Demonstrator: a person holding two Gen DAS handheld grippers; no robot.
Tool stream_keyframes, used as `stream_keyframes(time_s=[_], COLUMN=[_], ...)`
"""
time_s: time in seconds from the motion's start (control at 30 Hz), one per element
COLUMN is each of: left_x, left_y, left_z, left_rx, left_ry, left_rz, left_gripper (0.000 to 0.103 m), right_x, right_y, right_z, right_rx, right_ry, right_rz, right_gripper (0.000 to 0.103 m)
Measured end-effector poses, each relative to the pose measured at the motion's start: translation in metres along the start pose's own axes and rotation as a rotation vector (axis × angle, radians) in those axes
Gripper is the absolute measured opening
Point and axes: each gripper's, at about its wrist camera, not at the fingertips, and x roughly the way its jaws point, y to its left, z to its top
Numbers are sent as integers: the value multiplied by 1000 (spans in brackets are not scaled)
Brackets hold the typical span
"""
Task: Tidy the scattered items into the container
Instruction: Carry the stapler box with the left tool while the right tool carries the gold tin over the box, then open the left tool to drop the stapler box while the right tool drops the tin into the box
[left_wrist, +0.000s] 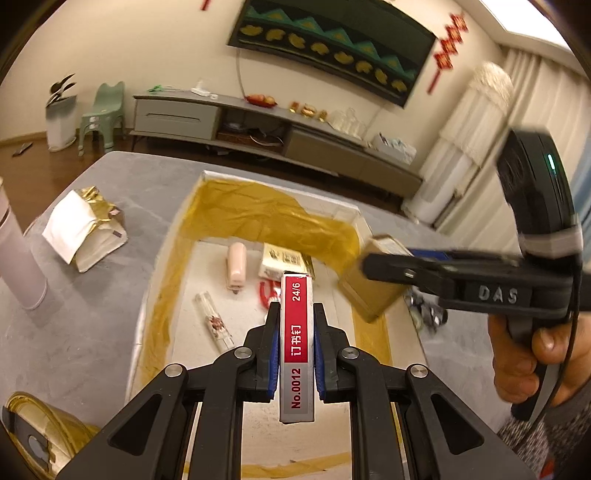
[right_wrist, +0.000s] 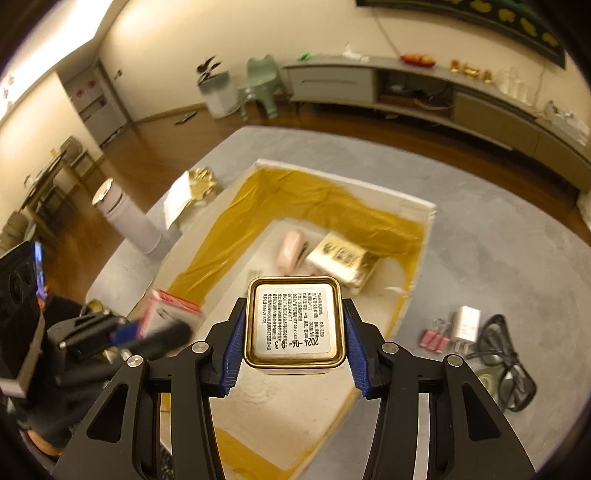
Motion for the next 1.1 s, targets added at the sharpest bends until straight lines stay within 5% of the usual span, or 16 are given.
stream_keyframes(time_s=[0.2, 0.57, 0.67, 0.77, 1.1], left_x=[10, 11, 11, 12, 2], left_y=[-17, -16, -14, -12, -22], left_z=[-7, -5, -4, -4, 0], left_rx=[84, 89, 79, 65, 71], left_ry=[34, 34, 35, 38, 5], left_rz=[49, 60, 70, 78, 86], left_gripper=[16, 16, 20, 36, 39], right_x=[20, 43, 43, 39, 4], right_y=[13, 10, 8, 5, -5], right_z=[-2, -1, 0, 1, -22], right_rx=[-75, -108, -97, -83, -38], right_ry=[53, 109, 102, 93, 8], right_rz=[-37, -97, -97, -101, -27], right_gripper=[51, 51, 52, 52, 52])
